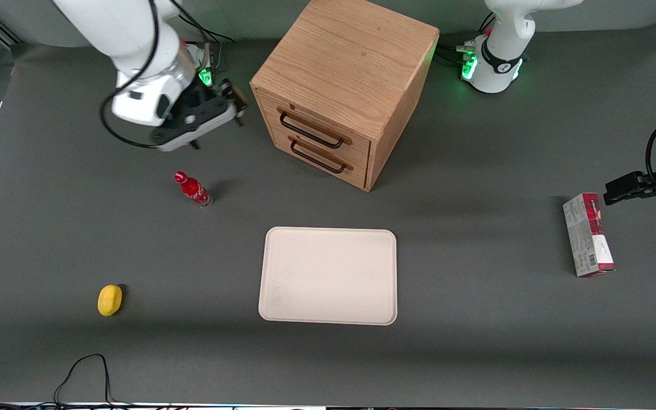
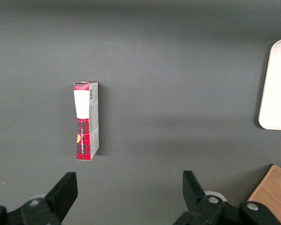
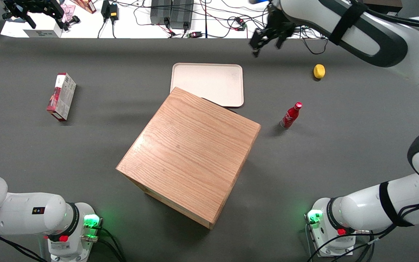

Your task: Open upper drawer

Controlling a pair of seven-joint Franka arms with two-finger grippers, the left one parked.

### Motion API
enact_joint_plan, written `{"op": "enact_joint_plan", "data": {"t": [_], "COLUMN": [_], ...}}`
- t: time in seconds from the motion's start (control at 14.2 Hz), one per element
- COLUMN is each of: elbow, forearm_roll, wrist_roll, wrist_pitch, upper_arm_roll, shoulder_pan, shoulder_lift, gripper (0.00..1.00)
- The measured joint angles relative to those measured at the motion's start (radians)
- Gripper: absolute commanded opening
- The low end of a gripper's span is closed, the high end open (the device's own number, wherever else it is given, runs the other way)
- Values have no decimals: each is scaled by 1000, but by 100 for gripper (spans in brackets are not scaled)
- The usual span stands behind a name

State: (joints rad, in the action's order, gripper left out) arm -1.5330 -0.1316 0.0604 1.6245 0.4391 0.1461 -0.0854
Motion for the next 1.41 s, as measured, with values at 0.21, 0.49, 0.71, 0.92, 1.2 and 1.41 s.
{"op": "enact_joint_plan", "data": {"t": [0.21, 0.49, 0.71, 0.92, 1.2, 1.41], "elbow": [25, 28, -20, -146, -245, -282], "forearm_roll": [-124, -140, -140, -140, -140, -139], "wrist_roll": [-124, -222, -315, -403, -445, -449], "wrist_pitch": [-2, -10, 15, 146, 255, 301], "upper_arm_roll": [65, 123, 127, 127, 127, 128], "shoulder_pan": [1, 6, 8, 8, 8, 8], "shoulder_lift": [-65, -116, -132, -143, -153, -153], "gripper": [100, 100, 100, 100, 100, 100]}}
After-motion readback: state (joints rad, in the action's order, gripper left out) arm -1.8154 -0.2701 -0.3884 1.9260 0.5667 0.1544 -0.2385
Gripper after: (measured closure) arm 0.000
